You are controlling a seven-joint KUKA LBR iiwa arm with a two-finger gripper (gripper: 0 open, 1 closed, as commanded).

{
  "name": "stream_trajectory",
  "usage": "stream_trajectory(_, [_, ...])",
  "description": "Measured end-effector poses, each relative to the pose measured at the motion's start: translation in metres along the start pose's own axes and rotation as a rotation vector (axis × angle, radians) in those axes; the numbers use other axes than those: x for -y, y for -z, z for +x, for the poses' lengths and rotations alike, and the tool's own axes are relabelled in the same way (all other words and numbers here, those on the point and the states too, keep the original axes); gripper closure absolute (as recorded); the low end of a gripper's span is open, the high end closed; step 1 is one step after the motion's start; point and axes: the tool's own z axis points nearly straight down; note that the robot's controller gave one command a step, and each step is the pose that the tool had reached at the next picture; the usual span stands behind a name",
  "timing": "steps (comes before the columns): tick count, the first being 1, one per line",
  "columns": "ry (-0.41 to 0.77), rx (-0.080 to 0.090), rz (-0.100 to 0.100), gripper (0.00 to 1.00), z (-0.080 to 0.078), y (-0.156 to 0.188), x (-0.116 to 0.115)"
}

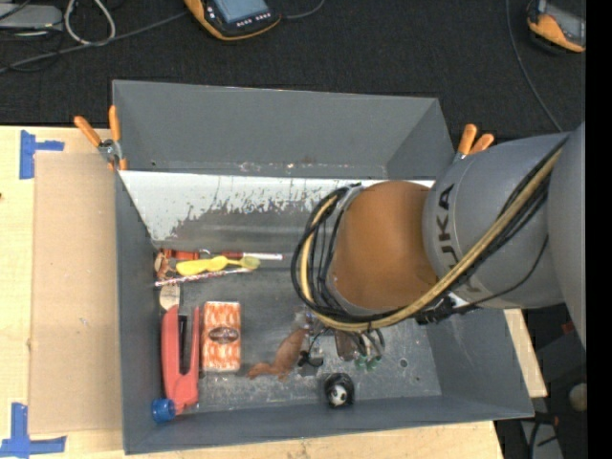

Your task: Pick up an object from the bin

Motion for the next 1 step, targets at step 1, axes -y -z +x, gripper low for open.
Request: stream_trajectory(1, [-0.019, 0.004, -0.001, 1.00, -0.0065, 0.0717, -0.0003])
